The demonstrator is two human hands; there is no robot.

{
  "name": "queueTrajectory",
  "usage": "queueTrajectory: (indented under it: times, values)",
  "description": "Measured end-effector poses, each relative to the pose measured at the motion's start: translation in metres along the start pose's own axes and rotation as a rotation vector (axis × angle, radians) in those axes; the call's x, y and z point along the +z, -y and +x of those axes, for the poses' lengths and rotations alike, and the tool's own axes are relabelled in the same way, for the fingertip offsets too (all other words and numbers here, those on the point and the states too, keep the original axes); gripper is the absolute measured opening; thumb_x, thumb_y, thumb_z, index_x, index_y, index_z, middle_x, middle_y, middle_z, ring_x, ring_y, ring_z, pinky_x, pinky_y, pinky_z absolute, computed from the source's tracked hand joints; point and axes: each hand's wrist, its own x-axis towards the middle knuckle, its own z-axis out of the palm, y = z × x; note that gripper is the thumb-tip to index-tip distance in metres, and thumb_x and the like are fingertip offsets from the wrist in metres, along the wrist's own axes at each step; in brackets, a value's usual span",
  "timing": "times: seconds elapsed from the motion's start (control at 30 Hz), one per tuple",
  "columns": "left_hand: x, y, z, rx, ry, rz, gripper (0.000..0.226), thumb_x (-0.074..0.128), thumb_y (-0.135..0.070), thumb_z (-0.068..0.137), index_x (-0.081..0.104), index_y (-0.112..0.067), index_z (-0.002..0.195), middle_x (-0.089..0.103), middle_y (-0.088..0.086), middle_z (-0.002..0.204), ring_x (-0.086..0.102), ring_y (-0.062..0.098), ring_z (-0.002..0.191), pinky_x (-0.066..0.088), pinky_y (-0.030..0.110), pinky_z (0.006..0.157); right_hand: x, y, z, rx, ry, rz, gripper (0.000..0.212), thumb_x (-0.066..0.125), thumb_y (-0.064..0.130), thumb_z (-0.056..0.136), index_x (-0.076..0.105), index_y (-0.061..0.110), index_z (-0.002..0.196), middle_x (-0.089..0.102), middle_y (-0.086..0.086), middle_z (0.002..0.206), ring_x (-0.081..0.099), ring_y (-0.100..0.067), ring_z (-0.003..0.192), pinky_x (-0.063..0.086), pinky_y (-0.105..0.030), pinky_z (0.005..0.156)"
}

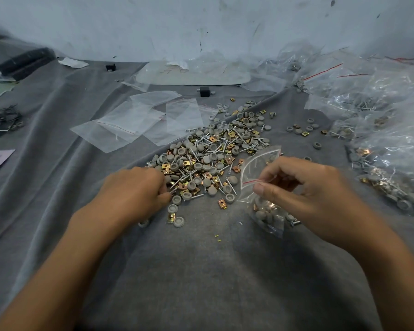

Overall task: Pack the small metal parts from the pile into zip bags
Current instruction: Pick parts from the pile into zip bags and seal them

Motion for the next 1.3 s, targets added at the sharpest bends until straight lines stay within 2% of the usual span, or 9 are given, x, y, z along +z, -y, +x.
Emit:
queueTrajectory:
  times: [0.2, 0.33, 0.5, 0.7, 0.8, 0.9, 0.97, 1.1, 1.3]
  values:
    - [-0.002, -0.002, -0.001, -0.028, 0.108, -0.046, 0.024, 0.063, -0.044, 0.085, 0.071, -0.021, 0.083, 0.067, -0.006, 0.081, 0.062, 0.011, 0.076, 0.052, 0.030, 0.067, 0.002, -0.001, 0.000, -0.005, 0.004, 0.000, 0.012, 0.068, 0.043, 0.085, 0.069, 0.031, 0.083, 0.070, 0.012, 0.078, 0.066, -0.012, 0.076, 0.053, -0.035, 0.068]
    - [-0.004, -0.001, -0.001, -0.046, 0.141, -0.107, 0.021, 0.066, -0.042, 0.084, 0.072, -0.022, 0.081, 0.069, -0.007, 0.078, 0.062, 0.007, 0.074, 0.049, 0.028, 0.063, 0.002, 0.000, 0.001, -0.010, 0.008, -0.015, 0.011, 0.068, 0.043, 0.086, 0.069, 0.033, 0.083, 0.069, 0.012, 0.079, 0.065, -0.011, 0.077, 0.051, -0.030, 0.068]
    - [-0.005, -0.004, -0.003, -0.047, 0.067, -0.060, 0.017, 0.065, -0.041, 0.083, 0.071, -0.025, 0.081, 0.068, -0.007, 0.077, 0.060, 0.006, 0.073, 0.044, 0.026, 0.054, 0.003, 0.000, 0.001, -0.013, 0.010, -0.005, 0.012, 0.068, 0.043, 0.085, 0.069, 0.031, 0.082, 0.069, 0.013, 0.079, 0.066, -0.011, 0.077, 0.051, -0.031, 0.068]
    - [-0.003, -0.003, -0.002, -0.069, 0.050, -0.084, 0.021, 0.059, -0.038, 0.084, 0.068, -0.020, 0.080, 0.069, -0.004, 0.075, 0.063, 0.013, 0.071, 0.045, 0.028, 0.057, 0.006, 0.001, 0.001, -0.027, 0.019, -0.008, 0.011, 0.068, 0.042, 0.086, 0.069, 0.031, 0.083, 0.069, 0.013, 0.080, 0.066, -0.011, 0.078, 0.050, -0.027, 0.068]
    - [-0.006, -0.006, 0.001, -0.037, -0.134, -0.352, 0.018, 0.060, -0.035, 0.088, 0.064, -0.022, 0.076, 0.066, -0.011, 0.067, 0.059, 0.008, 0.062, 0.041, 0.029, 0.054, 0.011, 0.003, 0.002, -0.051, 0.026, -0.008, 0.010, 0.069, 0.039, 0.086, 0.070, 0.029, 0.084, 0.067, 0.013, 0.079, 0.065, -0.012, 0.079, 0.050, -0.027, 0.069]
    - [-0.016, -0.025, -0.004, 0.177, -0.190, -0.898, 0.020, 0.062, -0.033, 0.094, 0.058, -0.024, 0.076, 0.053, -0.017, 0.056, 0.044, 0.001, 0.051, 0.037, 0.021, 0.051, 0.015, 0.004, 0.003, -0.055, 0.037, -0.004, 0.009, 0.071, 0.038, 0.087, 0.069, 0.030, 0.083, 0.066, 0.012, 0.079, 0.064, -0.011, 0.080, 0.050, -0.029, 0.070]
    - [-0.024, -0.045, -0.009, 0.307, -0.217, -1.123, 0.022, 0.062, -0.024, 0.097, 0.057, -0.022, 0.076, 0.047, -0.018, 0.056, 0.039, -0.001, 0.050, 0.034, 0.015, 0.048, 0.017, 0.003, 0.003, -0.054, 0.036, -0.012, 0.009, 0.073, 0.037, 0.087, 0.068, 0.030, 0.084, 0.065, 0.013, 0.079, 0.063, -0.011, 0.082, 0.050, -0.028, 0.070]
    - [-0.026, -0.076, -0.010, 0.396, -0.255, -1.278, 0.019, 0.063, -0.015, 0.098, 0.059, -0.019, 0.080, 0.048, -0.015, 0.061, 0.039, -0.001, 0.054, 0.035, 0.012, 0.051, 0.019, 0.004, 0.003, -0.071, 0.039, -0.040, 0.010, 0.075, 0.036, 0.087, 0.068, 0.029, 0.085, 0.064, 0.013, 0.078, 0.062, -0.010, 0.083, 0.048, -0.027, 0.071]
    - [-0.017, -0.081, -0.008, 0.376, -0.264, -1.310, 0.013, 0.067, -0.017, 0.095, 0.065, -0.021, 0.082, 0.050, -0.015, 0.060, 0.040, 0.000, 0.053, 0.034, 0.013, 0.050, 0.018, 0.003, 0.003, -0.082, 0.035, -0.036, 0.012, 0.075, 0.035, 0.088, 0.067, 0.027, 0.084, 0.064, 0.011, 0.079, 0.062, -0.012, 0.082, 0.050, -0.032, 0.072]
